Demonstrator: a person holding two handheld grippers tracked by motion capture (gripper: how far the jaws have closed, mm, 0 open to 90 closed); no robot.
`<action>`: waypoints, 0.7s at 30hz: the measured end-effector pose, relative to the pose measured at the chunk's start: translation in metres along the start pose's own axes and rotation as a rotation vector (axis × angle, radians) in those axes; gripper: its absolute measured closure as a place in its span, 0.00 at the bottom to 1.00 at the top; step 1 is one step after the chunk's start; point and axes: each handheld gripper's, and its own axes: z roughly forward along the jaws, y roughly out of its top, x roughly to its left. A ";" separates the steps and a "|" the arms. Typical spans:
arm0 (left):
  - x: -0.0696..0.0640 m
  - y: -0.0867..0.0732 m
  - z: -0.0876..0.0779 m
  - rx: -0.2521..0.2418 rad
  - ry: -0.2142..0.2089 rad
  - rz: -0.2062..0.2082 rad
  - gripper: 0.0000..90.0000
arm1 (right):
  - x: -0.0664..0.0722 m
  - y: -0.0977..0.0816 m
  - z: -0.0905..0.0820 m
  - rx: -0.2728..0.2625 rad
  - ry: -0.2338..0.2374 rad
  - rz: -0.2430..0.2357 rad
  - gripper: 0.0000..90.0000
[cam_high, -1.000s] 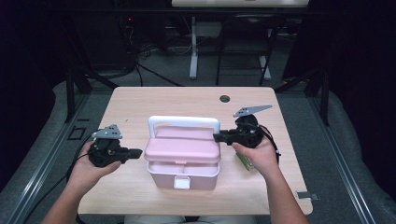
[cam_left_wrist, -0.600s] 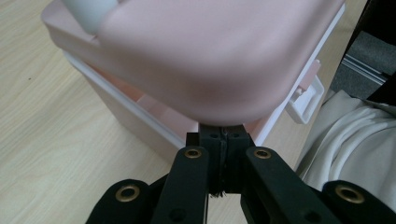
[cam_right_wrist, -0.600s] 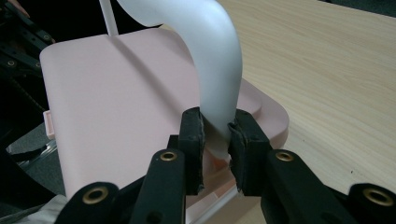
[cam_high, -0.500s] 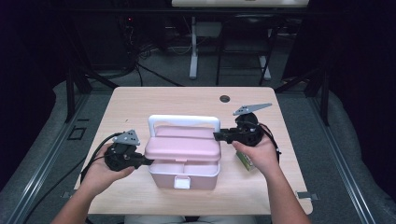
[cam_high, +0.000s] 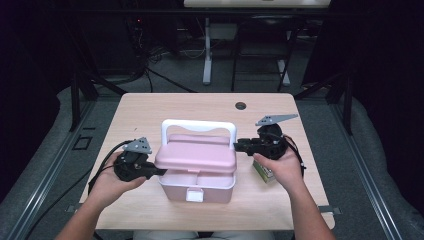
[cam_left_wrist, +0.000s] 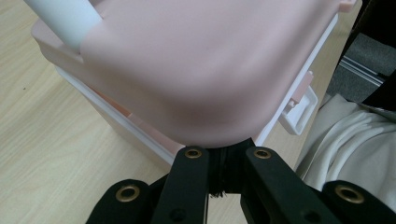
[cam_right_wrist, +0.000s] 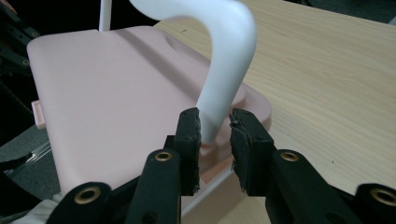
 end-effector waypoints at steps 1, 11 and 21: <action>0.000 0.001 -0.001 -0.002 0.005 0.003 1.00 | 0.000 -0.003 -0.002 0.001 -0.007 -0.003 0.84; 0.006 0.017 -0.011 -0.021 0.016 -0.005 1.00 | 0.012 -0.030 -0.002 0.051 -0.029 -0.032 0.93; 0.017 0.041 -0.021 -0.042 0.046 -0.011 1.00 | 0.030 -0.042 0.008 0.093 -0.012 -0.079 0.96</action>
